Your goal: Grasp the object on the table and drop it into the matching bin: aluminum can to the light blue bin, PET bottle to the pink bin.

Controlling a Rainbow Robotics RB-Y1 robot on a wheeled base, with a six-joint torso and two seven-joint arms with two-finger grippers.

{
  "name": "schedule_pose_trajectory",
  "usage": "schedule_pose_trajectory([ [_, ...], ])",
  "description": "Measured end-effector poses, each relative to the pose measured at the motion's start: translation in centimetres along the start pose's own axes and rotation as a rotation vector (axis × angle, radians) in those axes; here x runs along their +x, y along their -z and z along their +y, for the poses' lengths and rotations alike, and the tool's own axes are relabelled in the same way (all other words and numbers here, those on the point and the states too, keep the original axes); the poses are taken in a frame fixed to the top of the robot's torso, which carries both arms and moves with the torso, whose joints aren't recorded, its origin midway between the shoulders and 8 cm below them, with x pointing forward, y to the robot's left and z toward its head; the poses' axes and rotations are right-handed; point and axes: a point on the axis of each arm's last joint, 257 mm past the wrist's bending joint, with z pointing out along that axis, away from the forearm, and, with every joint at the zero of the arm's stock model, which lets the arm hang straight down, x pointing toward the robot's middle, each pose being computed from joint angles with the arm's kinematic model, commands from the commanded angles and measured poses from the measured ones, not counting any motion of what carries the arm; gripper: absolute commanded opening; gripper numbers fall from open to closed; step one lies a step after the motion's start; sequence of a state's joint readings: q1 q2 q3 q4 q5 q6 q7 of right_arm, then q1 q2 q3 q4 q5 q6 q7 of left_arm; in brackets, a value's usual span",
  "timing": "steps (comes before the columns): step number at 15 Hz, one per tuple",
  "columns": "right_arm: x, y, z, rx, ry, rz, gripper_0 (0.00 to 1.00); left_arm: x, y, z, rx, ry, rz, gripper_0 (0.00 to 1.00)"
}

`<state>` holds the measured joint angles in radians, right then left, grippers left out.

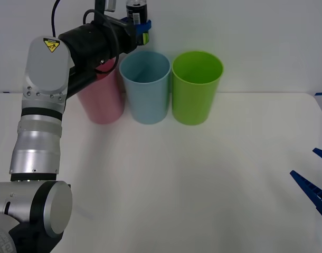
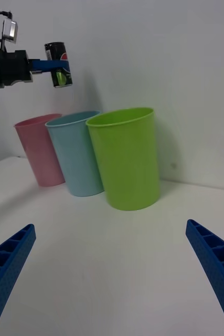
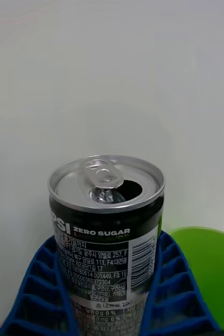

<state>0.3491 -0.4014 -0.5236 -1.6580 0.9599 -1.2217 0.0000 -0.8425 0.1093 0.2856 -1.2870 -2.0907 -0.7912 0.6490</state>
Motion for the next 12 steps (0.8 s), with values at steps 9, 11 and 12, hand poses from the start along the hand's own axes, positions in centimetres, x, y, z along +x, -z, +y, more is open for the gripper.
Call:
schedule_pose_trajectory([
  [9, 0.0, 0.0, 0.0, 0.0, 0.0, 0.0, 1.0, -0.44, 0.05, -0.19, 0.008, 0.017, -0.021, 1.0],
  [11, 0.0, 0.0, 0.0, 0.0, 0.0, 0.0, 1.0, -0.15, 0.21, -0.33, 0.016, 0.03, -0.025, 1.0],
  [12, 0.0, 0.0, 0.0, 0.0, 0.0, 0.0, 1.0, 0.05, 0.36, -0.31, 0.018, 0.034, -0.026, 1.0],
])
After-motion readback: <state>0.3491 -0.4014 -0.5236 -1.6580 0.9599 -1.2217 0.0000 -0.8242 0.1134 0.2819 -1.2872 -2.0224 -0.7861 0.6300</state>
